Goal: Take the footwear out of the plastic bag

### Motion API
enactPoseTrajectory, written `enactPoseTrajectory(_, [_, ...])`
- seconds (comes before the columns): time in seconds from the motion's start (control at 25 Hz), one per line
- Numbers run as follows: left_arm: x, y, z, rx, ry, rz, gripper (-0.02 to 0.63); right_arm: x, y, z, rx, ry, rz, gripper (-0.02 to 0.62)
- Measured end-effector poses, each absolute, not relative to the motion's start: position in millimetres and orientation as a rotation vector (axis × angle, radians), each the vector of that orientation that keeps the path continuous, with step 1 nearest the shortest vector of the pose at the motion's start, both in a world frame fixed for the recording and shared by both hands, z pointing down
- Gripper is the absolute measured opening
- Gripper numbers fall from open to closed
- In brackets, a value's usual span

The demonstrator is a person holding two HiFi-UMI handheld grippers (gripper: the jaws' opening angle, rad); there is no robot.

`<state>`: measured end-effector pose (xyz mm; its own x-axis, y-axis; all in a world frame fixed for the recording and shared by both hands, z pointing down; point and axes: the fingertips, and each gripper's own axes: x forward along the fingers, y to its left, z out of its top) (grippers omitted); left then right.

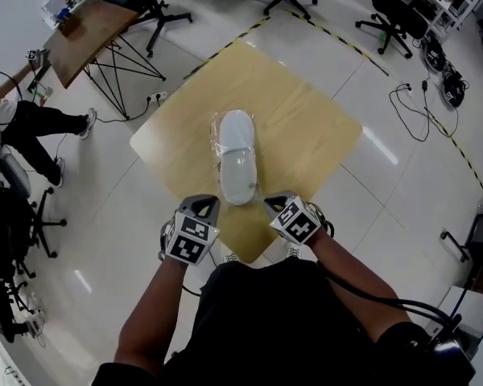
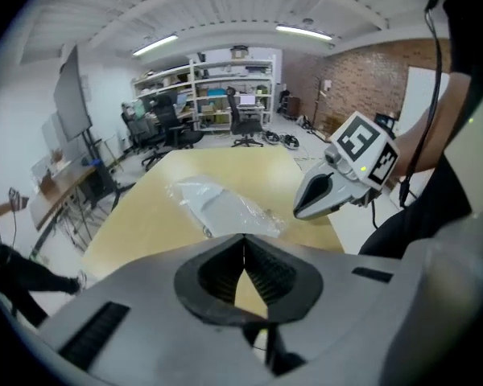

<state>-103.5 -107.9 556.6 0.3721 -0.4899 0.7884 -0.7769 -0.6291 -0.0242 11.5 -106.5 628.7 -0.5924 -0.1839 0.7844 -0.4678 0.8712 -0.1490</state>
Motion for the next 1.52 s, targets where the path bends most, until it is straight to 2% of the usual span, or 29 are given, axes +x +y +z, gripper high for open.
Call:
enactPoseTrajectory(0.08, [-84.4, -138.6, 563.9, 2.393, -1.028, 1.266, 0.008, 16.3, -109.6, 621.6, 0.534, -2.245, 0.514, 0.004])
enactPoseTrajectory(0.16, [-66.7, -162.8, 577.2, 2.483, -0.919, 1.394, 0.008, 15.9, -112.1, 618.1, 0.583, -2.268, 0.594, 0.106])
enactPoseTrajectory(0.2, [-60.3, -170.4, 586.8, 2.506, -0.862, 1.453, 0.008, 14.3, -111.6, 618.7, 0.597, -2.272, 0.628, 0.134])
enactPoseTrajectory(0.28, [-55.7, -176.5, 612.7, 2.48, -0.76, 1.556, 0.008, 10.5, -109.6, 619.7, 0.613, -2.273, 0.665, 0.143])
enactPoseTrajectory(0.4, [-61.6, -170.9, 649.8, 2.337, -0.701, 1.641, 0.006, 10.1, -104.9, 619.5, 0.643, -2.267, 0.675, 0.143])
enactPoseTrajectory(0.56, [-54.9, -160.5, 651.1, 2.252, -0.822, 1.483, 0.005, 24.4, -98.1, 620.8, 0.661, -2.254, 0.69, 0.135])
enactPoseTrajectory(0.76, [-51.7, -140.7, 653.6, 2.191, -0.88, 1.431, 0.005, 23.6, -93.5, 628.3, 0.648, -2.256, 0.736, 0.123])
enactPoseTrajectory(1.04, [-42.9, -130.2, 644.9, 2.035, -0.885, 1.06, 0.005, 14.3, -90.0, 639.3, 0.562, -2.186, 0.683, 0.077])
enactPoseTrajectory(1.12, [-44.2, -130.1, 644.7, 2.059, -0.88, 1.034, 0.005, 13.9, -88.6, 638.5, 0.544, -2.179, 0.649, 0.002])
enactPoseTrajectory(1.4, [-48.6, -131.9, 644.4, 2.099, -0.9, 1.058, 0.005, 15.4, -90.7, 624.7, 0.533, -2.222, 0.5, 0.002])
enactPoseTrajectory(1.44, [-49.3, -132.2, 644.4, 2.099, -0.895, 1.066, 0.005, 15.2, -93.7, 624.6, 0.553, -2.222, 0.54, 0.016])
enactPoseTrajectory(1.52, [-51.6, -134.0, 644.5, 2.092, -0.88, 1.074, 0.005, 11.9, -97.5, 631.4, 0.548, -2.197, 0.597, 0.149])
